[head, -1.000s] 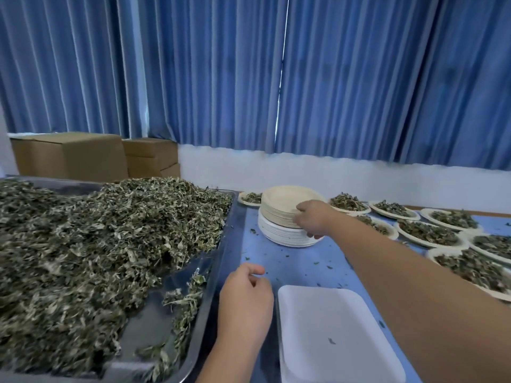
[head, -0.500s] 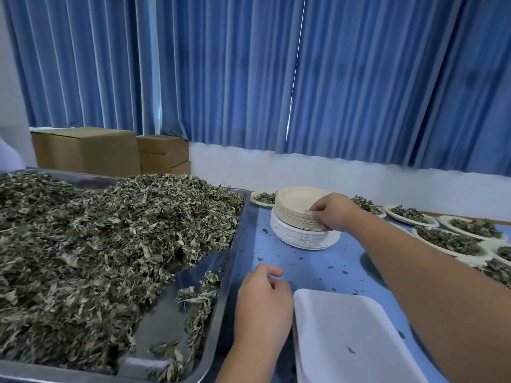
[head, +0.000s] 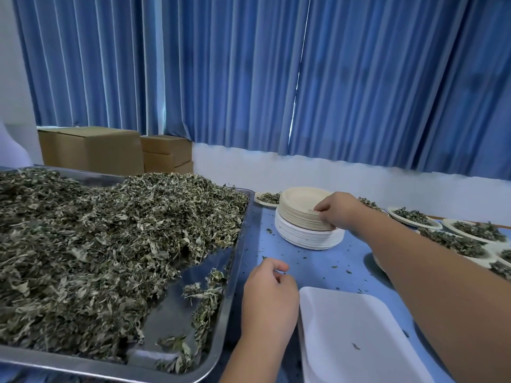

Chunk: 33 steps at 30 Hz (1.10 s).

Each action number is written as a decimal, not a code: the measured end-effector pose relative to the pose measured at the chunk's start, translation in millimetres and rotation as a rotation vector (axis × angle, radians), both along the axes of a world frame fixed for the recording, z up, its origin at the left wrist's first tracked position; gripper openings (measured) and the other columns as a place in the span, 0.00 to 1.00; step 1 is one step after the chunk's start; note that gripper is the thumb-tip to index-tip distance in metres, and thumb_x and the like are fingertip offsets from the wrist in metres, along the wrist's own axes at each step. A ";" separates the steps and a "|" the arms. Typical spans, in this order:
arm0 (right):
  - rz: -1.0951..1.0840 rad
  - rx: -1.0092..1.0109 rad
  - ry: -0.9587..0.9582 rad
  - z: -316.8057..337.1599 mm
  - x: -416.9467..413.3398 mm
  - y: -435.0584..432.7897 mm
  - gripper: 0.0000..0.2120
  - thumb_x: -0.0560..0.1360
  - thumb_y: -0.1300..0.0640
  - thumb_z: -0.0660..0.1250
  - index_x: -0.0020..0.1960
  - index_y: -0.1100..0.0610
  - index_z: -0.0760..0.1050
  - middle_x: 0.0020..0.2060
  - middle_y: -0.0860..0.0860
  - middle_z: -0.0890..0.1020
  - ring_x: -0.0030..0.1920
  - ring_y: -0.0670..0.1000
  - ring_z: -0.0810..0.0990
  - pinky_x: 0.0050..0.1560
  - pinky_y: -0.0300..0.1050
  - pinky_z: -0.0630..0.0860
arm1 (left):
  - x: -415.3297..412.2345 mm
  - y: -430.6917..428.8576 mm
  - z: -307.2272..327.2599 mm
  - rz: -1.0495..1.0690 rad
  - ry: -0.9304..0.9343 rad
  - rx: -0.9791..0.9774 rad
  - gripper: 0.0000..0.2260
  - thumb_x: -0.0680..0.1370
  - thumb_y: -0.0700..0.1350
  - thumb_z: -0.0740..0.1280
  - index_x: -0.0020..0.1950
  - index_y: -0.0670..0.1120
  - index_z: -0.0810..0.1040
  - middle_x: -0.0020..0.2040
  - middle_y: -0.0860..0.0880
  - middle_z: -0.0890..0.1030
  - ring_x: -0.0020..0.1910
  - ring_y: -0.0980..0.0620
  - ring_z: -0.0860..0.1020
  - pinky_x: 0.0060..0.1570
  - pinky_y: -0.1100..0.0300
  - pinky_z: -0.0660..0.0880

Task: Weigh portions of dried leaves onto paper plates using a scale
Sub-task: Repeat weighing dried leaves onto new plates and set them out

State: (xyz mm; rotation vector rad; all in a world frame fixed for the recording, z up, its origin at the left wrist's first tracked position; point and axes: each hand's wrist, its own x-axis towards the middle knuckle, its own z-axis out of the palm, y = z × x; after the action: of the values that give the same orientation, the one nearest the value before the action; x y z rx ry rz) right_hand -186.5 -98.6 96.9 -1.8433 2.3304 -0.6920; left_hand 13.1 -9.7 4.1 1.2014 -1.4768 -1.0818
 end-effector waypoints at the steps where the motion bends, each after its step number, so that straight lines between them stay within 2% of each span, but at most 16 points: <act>1: 0.003 0.009 0.014 1.3 -0.2 -0.8 0.15 0.75 0.68 0.60 0.54 0.59 0.83 0.34 0.44 0.76 0.40 0.52 0.76 0.46 0.41 0.73 | 0.2 -0.1 0.1 0.003 -0.011 -0.003 0.09 0.78 0.42 0.60 0.46 0.57 0.73 0.48 0.53 0.78 0.36 0.56 0.75 0.35 0.62 0.69; 5: 0.010 0.019 0.076 7.6 -0.9 -1.8 0.14 0.78 0.64 0.60 0.57 0.56 0.82 0.32 0.44 0.76 0.39 0.50 0.77 0.43 0.38 0.70 | 0.0 -0.7 -0.3 0.003 -0.019 -0.003 0.09 0.78 0.42 0.60 0.46 0.57 0.73 0.48 0.53 0.78 0.38 0.55 0.75 0.36 0.62 0.70; 8: -0.004 -0.012 0.014 11.7 -1.0 -1.9 0.14 0.79 0.63 0.59 0.58 0.56 0.80 0.29 0.49 0.78 0.29 0.47 0.76 0.28 0.34 0.68 | -0.4 -1.1 -0.4 -0.005 -0.017 -0.004 0.09 0.78 0.42 0.60 0.47 0.57 0.73 0.49 0.52 0.78 0.39 0.54 0.76 0.38 0.61 0.71; 9: -0.017 -0.019 -0.024 12.0 -1.2 -2.2 0.14 0.79 0.64 0.58 0.58 0.55 0.79 0.29 0.52 0.79 0.27 0.47 0.76 0.26 0.34 0.68 | -0.4 -1.3 -0.3 -0.005 -0.017 -0.006 0.09 0.78 0.42 0.60 0.47 0.57 0.73 0.49 0.52 0.78 0.40 0.54 0.76 0.38 0.61 0.71; 11: -0.045 -0.034 -0.136 12.1 -0.2 -1.7 0.14 0.78 0.66 0.56 0.56 0.56 0.77 0.29 0.54 0.80 0.28 0.48 0.77 0.31 0.36 0.74 | -0.4 -1.9 -0.5 -0.010 -0.018 -0.011 0.09 0.78 0.42 0.59 0.48 0.56 0.74 0.49 0.52 0.78 0.39 0.55 0.76 0.38 0.61 0.70; 13: -0.071 -0.078 -0.202 12.6 1.0 -2.1 0.12 0.76 0.67 0.57 0.48 0.58 0.78 0.29 0.55 0.80 0.30 0.50 0.76 0.37 0.40 0.76 | -0.5 -2.9 -1.0 -0.016 -0.020 -0.015 0.09 0.78 0.42 0.59 0.49 0.56 0.74 0.49 0.52 0.78 0.38 0.55 0.75 0.37 0.61 0.70; 16: -0.118 -0.207 -0.238 17.3 2.5 2.6 0.11 0.71 0.65 0.60 0.32 0.59 0.76 0.29 0.54 0.78 0.30 0.51 0.70 0.31 0.40 0.68 | -0.4 -3.0 -0.9 -0.013 -0.027 -0.023 0.09 0.78 0.42 0.59 0.49 0.56 0.74 0.49 0.53 0.77 0.36 0.56 0.75 0.34 0.62 0.68; 18: -0.117 -0.307 -0.341 19.6 2.0 8.9 0.10 0.71 0.63 0.62 0.34 0.59 0.78 0.32 0.53 0.80 0.33 0.51 0.72 0.33 0.42 0.70 | -0.4 -3.7 -1.2 -0.011 -0.035 -0.032 0.09 0.78 0.42 0.59 0.49 0.56 0.74 0.48 0.53 0.77 0.35 0.56 0.74 0.32 0.63 0.68; 21: -0.104 -0.422 -0.426 19.3 0.3 23.7 0.08 0.72 0.60 0.64 0.40 0.59 0.81 0.37 0.54 0.84 0.38 0.51 0.77 0.44 0.47 0.76 | 0.4 -5.5 -3.7 -0.010 -0.036 -0.038 0.09 0.78 0.41 0.59 0.50 0.54 0.74 0.47 0.53 0.77 0.34 0.55 0.74 0.32 0.62 0.68; 24: -0.074 -0.518 -0.559 13.7 2.4 46.1 0.06 0.73 0.60 0.66 0.40 0.60 0.81 0.35 0.51 0.82 0.38 0.50 0.78 0.43 0.46 0.76 | 2.7 -6.4 -3.9 0.012 -0.015 -0.033 0.10 0.77 0.40 0.59 0.50 0.53 0.76 0.43 0.53 0.78 0.30 0.56 0.73 0.29 0.63 0.67; 26: -0.037 -0.566 -0.663 4.5 5.2 63.3 0.05 0.73 0.61 0.68 0.40 0.58 0.81 0.34 0.50 0.81 0.35 0.48 0.78 0.39 0.39 0.75 | 4.7 -5.9 -0.6 0.037 0.049 -0.020 0.11 0.77 0.40 0.59 0.50 0.53 0.77 0.39 0.54 0.78 0.29 0.56 0.74 0.28 0.63 0.68; 28: 0.007 -0.579 -0.751 -10.0 7.6 83.9 0.05 0.73 0.63 0.69 0.41 0.57 0.81 0.35 0.49 0.81 0.34 0.45 0.77 0.37 0.36 0.75 | 7.6 -5.0 3.2 0.048 0.179 0.034 0.11 0.78 0.40 0.60 0.49 0.52 0.80 0.38 0.53 0.80 0.34 0.53 0.78 0.34 0.60 0.73; 30: 0.045 -0.552 -0.796 -25.0 8.5 105.0 0.05 0.73 0.63 0.69 0.44 0.56 0.82 0.35 0.47 0.81 0.33 0.42 0.76 0.36 0.35 0.75 | 11.3 -6.3 7.6 0.038 0.342 0.123 0.09 0.79 0.40 0.61 0.49 0.49 0.81 0.39 0.49 0.80 0.34 0.51 0.77 0.37 0.57 0.74; 33: 0.092 -0.472 -0.827 -44.3 8.1 136.9 0.08 0.73 0.65 0.69 0.46 0.55 0.83 0.32 0.48 0.78 0.30 0.42 0.74 0.31 0.33 0.71 | 14.6 -3.8 17.6 -0.008 0.582 0.267 0.08 0.81 0.43 0.62 0.47 0.44 0.79 0.42 0.46 0.79 0.30 0.51 0.76 0.31 0.60 0.75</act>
State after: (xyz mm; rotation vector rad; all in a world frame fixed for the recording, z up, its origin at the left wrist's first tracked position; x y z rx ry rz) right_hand -178.4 38.3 52.6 -1.3563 1.6101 -1.6975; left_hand 27.7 -13.4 21.8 0.9391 -0.9087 -1.5127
